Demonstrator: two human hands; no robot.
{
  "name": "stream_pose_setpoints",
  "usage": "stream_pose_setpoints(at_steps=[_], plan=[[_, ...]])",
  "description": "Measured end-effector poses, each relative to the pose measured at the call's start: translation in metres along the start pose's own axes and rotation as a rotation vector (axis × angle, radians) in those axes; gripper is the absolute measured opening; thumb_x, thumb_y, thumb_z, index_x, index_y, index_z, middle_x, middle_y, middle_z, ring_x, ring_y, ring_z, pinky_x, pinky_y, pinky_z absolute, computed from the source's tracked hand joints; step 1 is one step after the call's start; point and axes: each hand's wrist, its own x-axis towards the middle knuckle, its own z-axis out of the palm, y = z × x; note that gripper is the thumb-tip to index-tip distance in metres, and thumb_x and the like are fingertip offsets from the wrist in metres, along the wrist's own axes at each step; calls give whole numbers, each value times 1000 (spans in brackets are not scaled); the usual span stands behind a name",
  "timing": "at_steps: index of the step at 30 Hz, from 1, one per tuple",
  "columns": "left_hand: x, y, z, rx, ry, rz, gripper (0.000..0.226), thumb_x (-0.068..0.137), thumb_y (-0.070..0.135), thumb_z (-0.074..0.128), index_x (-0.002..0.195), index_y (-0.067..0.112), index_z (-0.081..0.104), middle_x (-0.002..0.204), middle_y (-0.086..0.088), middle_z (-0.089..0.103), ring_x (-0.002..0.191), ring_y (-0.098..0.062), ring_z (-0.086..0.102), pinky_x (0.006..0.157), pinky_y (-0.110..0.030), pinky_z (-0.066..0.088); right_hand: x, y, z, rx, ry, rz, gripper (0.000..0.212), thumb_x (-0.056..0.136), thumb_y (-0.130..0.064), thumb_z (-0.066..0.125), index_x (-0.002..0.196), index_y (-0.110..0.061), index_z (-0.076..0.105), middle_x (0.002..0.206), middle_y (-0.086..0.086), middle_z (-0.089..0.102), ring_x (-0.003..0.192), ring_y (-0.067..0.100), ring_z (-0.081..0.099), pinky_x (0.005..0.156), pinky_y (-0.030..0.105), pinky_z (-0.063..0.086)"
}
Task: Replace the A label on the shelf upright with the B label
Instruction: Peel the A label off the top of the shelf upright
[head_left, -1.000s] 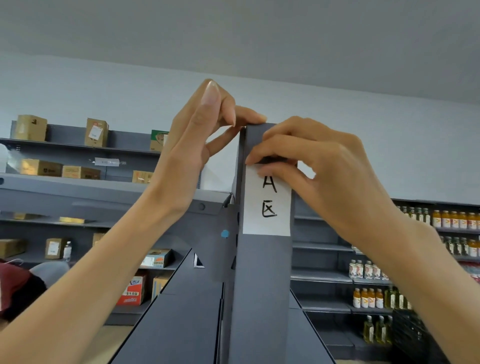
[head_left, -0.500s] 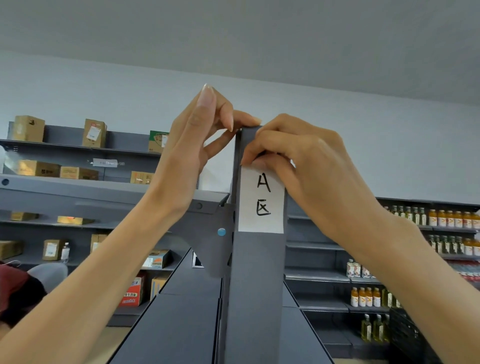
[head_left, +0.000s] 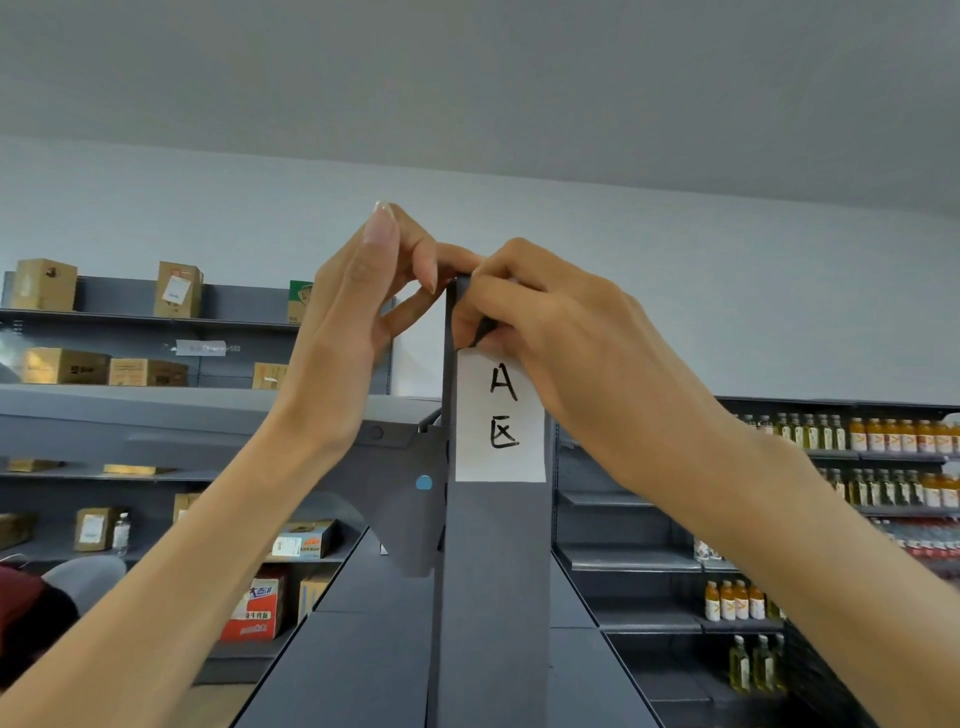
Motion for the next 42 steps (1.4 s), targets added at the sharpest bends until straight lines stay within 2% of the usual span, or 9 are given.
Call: stream_pose_setpoints(at_steps=[4,8,12,14,17,22,31,39,42], plan=[[-2,-2,2,10,2,10,43,102,34,19,77,15,49,112,-37,59,111,-27,66,103,-46,49,0,1,1,18,32,-11,11,85,-1,72,89,-10,70,97,7,63,76,23,62,58,38,57],[-1,-2,1,1,-3,22,42,102,36,20,78,15,48,111,-34,61,111,-27,66,103,-45,49,-3,0,4,3,-6,20,23,80,7,74,86,-14,68,101,4,60,81,21,60,61,37,57],[-1,-3,0,-3,-17,30,43,102,33,17,78,14,47,106,-18,71,112,-23,67,103,-41,48,-8,1,1,116,-10,93,26,84,10,69,90,-15,66,103,-1,58,83,16,60,67,26,53],[-2,-5,0,-5,-14,42,43,102,33,17,77,15,47,99,-10,72,107,-21,67,102,-41,49,-4,0,-3,146,-4,108,25,87,8,66,97,-15,66,104,-1,59,83,16,62,70,28,54],[-1,-5,0,-4,-7,39,43,102,35,18,77,14,47,107,-30,64,109,-28,67,101,-42,50,0,-4,0,94,-29,65,27,84,10,68,98,-12,68,107,2,59,84,19,65,71,34,58],[-2,-4,0,2,-6,38,44,102,33,17,77,13,47,109,-36,60,111,-32,66,101,-40,50,1,-5,2,90,-28,53,19,87,6,66,95,-11,68,106,4,58,80,25,64,67,37,58],[0,-9,-4,-14,-31,64,44,100,40,19,77,16,48,101,-23,67,106,-26,67,96,-36,50,3,-7,1,4,8,52,22,81,0,77,92,-16,65,103,1,60,74,18,60,58,37,57],[-2,-10,-5,-20,-45,66,43,96,44,22,77,15,48,106,-31,63,109,-27,66,98,-37,50,6,-2,6,31,60,36,14,80,-9,79,86,-16,68,99,0,62,76,19,59,60,36,53],[-2,-11,-5,-21,-47,69,44,98,42,20,77,15,48,102,-19,67,107,-21,67,96,-35,50,5,0,6,75,80,34,12,80,-8,79,84,-14,69,95,1,63,74,21,61,59,41,54]])
